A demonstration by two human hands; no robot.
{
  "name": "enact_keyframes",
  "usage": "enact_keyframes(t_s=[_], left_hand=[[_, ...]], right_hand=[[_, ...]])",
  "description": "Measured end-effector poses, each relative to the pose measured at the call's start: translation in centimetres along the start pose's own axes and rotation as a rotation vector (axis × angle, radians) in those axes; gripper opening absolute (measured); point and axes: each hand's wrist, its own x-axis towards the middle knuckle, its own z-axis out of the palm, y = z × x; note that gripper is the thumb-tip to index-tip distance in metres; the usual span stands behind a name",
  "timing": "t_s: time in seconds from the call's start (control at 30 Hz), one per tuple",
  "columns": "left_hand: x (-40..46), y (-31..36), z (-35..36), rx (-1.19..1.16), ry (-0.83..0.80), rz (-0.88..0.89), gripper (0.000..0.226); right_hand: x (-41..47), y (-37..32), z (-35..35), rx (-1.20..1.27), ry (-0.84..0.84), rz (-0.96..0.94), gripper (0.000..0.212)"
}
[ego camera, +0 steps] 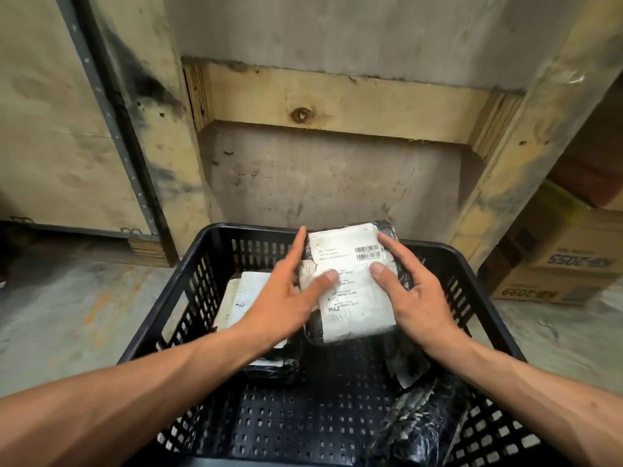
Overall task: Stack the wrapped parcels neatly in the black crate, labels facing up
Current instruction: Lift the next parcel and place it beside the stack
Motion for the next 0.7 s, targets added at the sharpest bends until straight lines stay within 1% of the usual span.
enact_keyframes(t_s=[0.07, 0.13, 0.2, 0.27, 0.33, 0.4, 0.53, 0.7], left_hand=[[-0.2, -0.2, 1.1, 0.086, -0.032, 0.006, 0.096], [0.0, -0.1, 1.8, 0.128, -0.047, 0.005, 0.093], [0.2, 0.0, 2.1, 0.142, -0.049, -0.026, 0.089], [0.3, -0.2, 2.4, 0.17, -0.058, -0.051, 0.087], [0.1, -0.6, 3.0, 0.224, -0.078, -0.064, 0.086], [-0.2, -1.2, 3.5, 0.256, -0.11, -0.083, 0.086], [-0.5, -2.8, 4.8, 0.307, -0.132, -0.116, 0.088], [-0.8, -5.0, 6.4, 0.362, -0.124, -0.219, 0.092]], right_hand=[[0.0, 0.1, 0.0, 0.025, 0.055, 0.021, 0.046], [-0.1, 0.2, -0.4, 0.012, 0.062, 0.048, 0.048], [-0.5, 0.3, -1.1, -0.055, 0.012, 0.09, 0.053], [-1.2, 0.2, -1.9, -0.15, -0.069, 0.144, 0.065], [-2.0, 0.1, -2.7, -0.3, -0.147, 0.189, 0.08], [-2.6, -0.1, -3.4, -0.437, -0.204, 0.222, 0.088], [-3.1, 0.1, -4.4, -0.674, -0.241, 0.264, 0.086], [-3.6, 1.3, -4.8, -0.748, -0.222, 0.363, 0.086]])
